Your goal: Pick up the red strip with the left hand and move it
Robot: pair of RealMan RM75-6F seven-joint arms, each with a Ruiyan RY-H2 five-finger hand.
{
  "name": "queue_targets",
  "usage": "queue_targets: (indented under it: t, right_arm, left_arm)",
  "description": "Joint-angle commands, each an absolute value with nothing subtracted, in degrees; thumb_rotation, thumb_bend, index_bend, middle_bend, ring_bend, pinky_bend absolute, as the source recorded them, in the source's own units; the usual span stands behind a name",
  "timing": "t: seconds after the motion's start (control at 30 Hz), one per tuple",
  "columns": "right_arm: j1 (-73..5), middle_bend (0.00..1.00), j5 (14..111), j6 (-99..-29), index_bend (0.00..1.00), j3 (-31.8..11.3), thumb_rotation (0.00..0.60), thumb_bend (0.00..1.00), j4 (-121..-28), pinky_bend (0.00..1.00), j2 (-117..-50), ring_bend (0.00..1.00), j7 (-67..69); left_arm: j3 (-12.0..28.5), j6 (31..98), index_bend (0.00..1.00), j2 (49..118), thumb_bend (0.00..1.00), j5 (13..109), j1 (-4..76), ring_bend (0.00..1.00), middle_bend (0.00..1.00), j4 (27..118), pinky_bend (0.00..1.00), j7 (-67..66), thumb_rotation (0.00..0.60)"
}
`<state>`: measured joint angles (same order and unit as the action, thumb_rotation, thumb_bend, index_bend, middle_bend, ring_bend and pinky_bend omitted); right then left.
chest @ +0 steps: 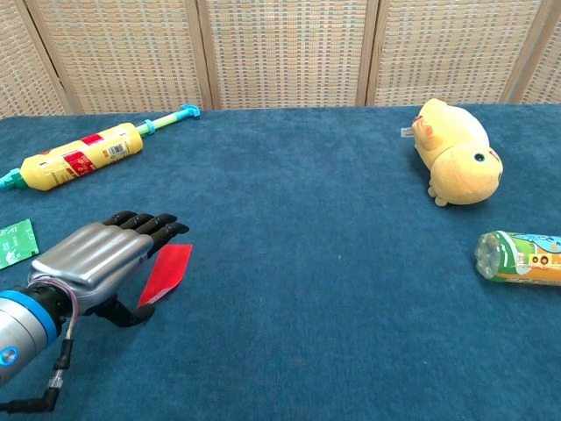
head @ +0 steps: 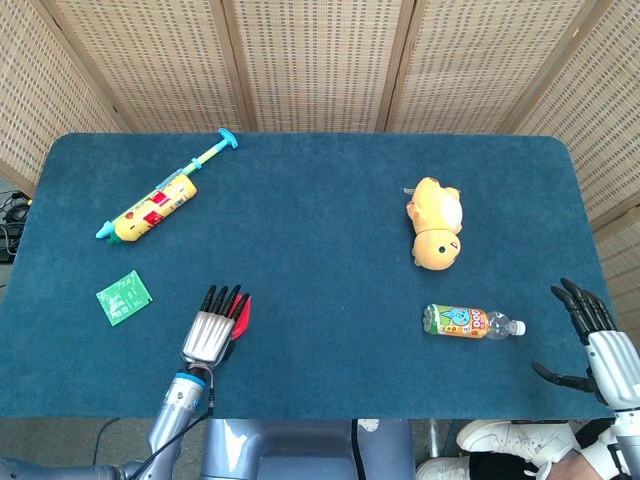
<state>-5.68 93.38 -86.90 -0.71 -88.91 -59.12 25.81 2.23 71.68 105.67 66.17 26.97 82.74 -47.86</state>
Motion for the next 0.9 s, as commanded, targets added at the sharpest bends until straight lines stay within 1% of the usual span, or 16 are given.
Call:
queue_targets:
  t: [0.03, 0.2, 0.33, 0.5, 0.6, 0.7, 0.77, 0.87, 0.9]
  right_arm:
    - [-5.68, 0.00, 93.47, -86.90, 0.00, -0.65, 0.600, 0.00, -88.99, 0.00, -59.12, 0.00, 25.65]
    - [-5.69, 0.00, 93.52, -86.88, 0.00, -0.59, 0.600, 0.00, -89.14, 0.00, -59.14, 0.00, 25.45]
    - [-5.70, 0.00, 93.59, -86.91, 0.00, -0.54, 0.600, 0.00, -89.19, 0.00, -59.08, 0.00, 25.49]
    - [-5.72, 0.00, 93.73, -86.89, 0.00, -0.43, 0.600, 0.00, -89.18, 0.00, -59.03, 0.00, 25.63]
    - [-5.74, 0.00, 93.79, -86.92, 0.00, -0.41, 0.600, 0.00, -89.23, 0.00, -58.99, 0.00, 25.70]
    - [-5.76, 0.00, 93.73, -86.84, 0.00, -0.38, 0.600, 0.00, -89.24, 0.00, -58.97, 0.00, 25.72]
    - [-5.75, 0.00, 93.76, -86.86, 0.00, -0.36, 0.600, 0.00, -89.23, 0.00, -58.96, 0.00, 25.74]
    - [-5.76, 0.00, 93.79, -86.88, 0.00, -0.34, 0.600, 0.00, -89.26, 0.00, -58.97, 0.00, 25.69]
    - [-5.76, 0.00, 93.78, -86.89, 0.00, -0.34, 0.600, 0.00, -89.28, 0.00, -58.96, 0.00, 25.68]
  left_arm:
    - [2.47, 71.53, 0.00, 105.51, 0.40, 66.02, 26.89, 0.00, 0.00, 82.55, 0.00, -47.60, 0.600]
    - [2.56, 71.00, 0.00, 104.98, 0.44, 66.07, 26.72, 0.00, 0.00, 82.83, 0.00, -46.36, 0.600]
    - [2.49, 70.52, 0.06, 104.44, 0.44, 65.96, 26.63, 0.00, 0.00, 83.13, 0.00, -45.95, 0.600]
    - [2.66, 70.14, 0.07, 103.91, 0.44, 65.81, 26.55, 0.00, 0.00, 83.50, 0.00, -45.26, 0.600]
    - [2.61, 69.78, 0.10, 103.53, 0.44, 66.10, 26.50, 0.00, 0.00, 84.12, 0.00, -44.17, 0.600]
    - [2.38, 69.90, 0.17, 103.32, 0.43, 66.79, 26.39, 0.00, 0.00, 84.50, 0.00, -43.44, 0.600]
    - [2.31, 70.11, 0.24, 103.36, 0.42, 67.11, 26.30, 0.00, 0.00, 84.49, 0.00, -43.21, 0.600]
    - [2.35, 70.18, 0.36, 103.35, 0.42, 67.18, 26.20, 0.00, 0.00, 84.51, 0.00, -43.06, 0.600]
    - [2.40, 70.27, 0.38, 103.37, 0.42, 67.24, 26.18, 0.00, 0.00, 84.47, 0.00, -43.04, 0.600]
